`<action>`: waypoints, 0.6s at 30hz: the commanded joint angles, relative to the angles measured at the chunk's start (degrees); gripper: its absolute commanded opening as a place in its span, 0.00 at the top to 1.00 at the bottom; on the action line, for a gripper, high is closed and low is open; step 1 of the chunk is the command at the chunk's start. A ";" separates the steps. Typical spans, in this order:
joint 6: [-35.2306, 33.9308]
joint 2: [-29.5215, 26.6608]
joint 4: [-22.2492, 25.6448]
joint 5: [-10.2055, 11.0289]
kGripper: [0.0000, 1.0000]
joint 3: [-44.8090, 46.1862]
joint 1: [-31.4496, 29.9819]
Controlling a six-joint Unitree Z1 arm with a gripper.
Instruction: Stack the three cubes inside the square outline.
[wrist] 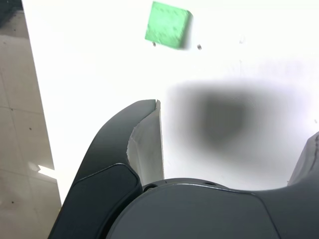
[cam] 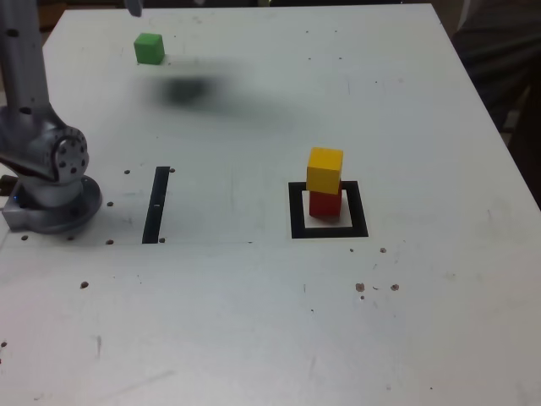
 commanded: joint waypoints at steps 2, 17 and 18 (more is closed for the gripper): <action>1.44 1.77 -0.24 0.14 0.01 -1.86 1.64; 11.35 10.09 -1.71 0.84 0.01 -7.42 9.15; 11.98 10.56 -1.81 0.89 0.01 -7.50 9.36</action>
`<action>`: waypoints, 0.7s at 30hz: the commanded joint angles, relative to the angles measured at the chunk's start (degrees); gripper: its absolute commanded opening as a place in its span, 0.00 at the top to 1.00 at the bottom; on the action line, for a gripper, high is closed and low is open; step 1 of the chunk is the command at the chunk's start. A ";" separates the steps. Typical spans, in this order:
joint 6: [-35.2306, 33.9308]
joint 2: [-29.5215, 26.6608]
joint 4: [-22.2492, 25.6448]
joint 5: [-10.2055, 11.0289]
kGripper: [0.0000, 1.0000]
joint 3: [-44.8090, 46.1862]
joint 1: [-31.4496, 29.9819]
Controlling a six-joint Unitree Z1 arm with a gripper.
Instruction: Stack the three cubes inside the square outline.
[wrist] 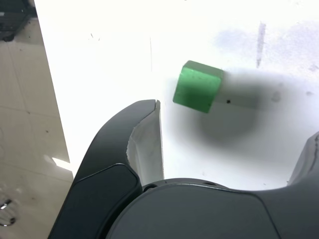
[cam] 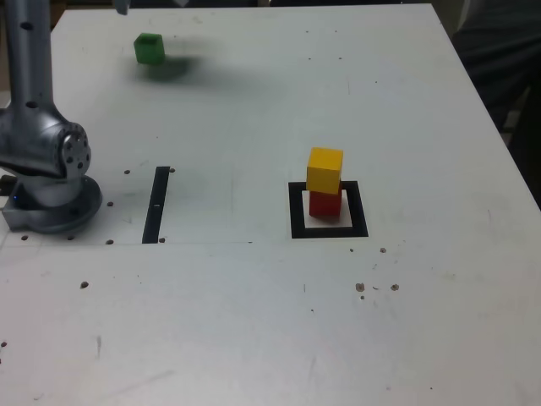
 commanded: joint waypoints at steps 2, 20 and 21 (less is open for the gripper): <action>1.52 1.74 -0.27 0.32 0.01 -0.35 0.60; 1.70 11.81 1.67 2.33 0.03 -3.97 2.62; 1.66 12.14 1.85 2.35 0.03 -4.14 2.62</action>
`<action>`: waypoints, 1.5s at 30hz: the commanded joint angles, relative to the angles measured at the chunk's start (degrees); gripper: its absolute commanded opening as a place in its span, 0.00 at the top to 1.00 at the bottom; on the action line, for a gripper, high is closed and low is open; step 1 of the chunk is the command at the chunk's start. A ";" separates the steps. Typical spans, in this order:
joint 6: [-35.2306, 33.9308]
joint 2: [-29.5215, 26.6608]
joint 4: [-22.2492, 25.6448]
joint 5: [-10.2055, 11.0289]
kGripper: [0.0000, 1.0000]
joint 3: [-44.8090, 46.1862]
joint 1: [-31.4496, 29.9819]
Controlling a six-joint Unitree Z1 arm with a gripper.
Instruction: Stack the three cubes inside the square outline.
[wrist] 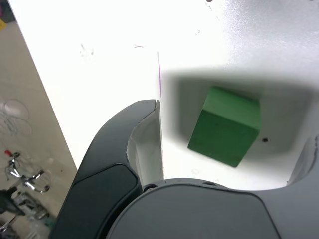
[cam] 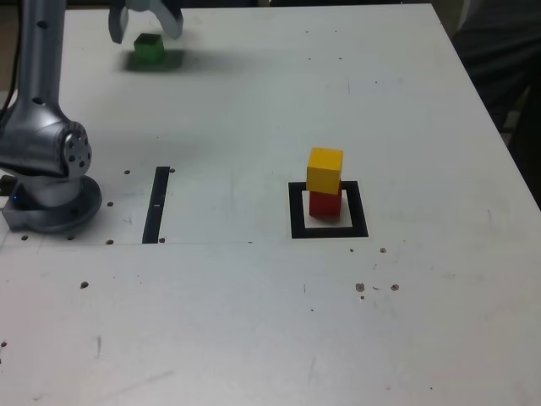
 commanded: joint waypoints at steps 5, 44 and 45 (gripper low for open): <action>-0.62 1.27 0.94 0.12 0.08 -0.28 0.05; -1.65 3.52 2.84 -2.37 0.67 -1.03 -0.82; -1.65 3.45 2.84 -2.48 0.67 -1.03 -0.86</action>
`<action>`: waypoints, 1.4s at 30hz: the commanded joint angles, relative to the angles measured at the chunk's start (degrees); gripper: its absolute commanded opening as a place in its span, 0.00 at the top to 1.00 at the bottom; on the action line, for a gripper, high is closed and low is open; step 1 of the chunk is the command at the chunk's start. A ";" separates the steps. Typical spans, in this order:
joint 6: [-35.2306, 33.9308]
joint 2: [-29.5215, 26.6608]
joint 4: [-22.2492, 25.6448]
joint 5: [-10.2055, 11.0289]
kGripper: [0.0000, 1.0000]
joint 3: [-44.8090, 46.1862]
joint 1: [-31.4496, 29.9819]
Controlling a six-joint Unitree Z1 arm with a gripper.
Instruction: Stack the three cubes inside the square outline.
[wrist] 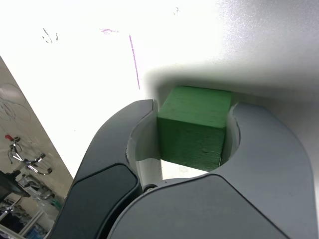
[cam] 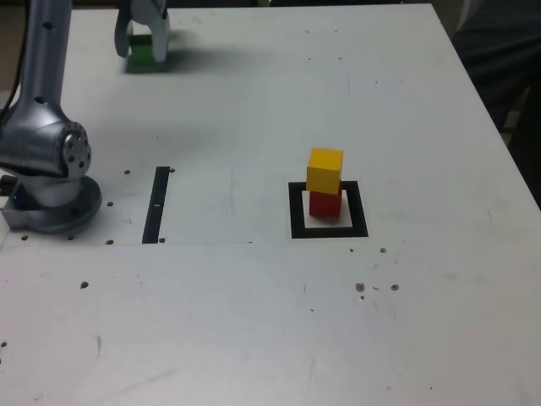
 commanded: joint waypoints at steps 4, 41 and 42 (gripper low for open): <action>0.46 -0.20 -0.13 -1.48 0.67 0.14 -0.80; -15.69 -21.73 -3.49 -9.18 0.67 20.76 -34.83; -16.41 -21.91 -3.00 -9.00 0.67 20.73 -36.02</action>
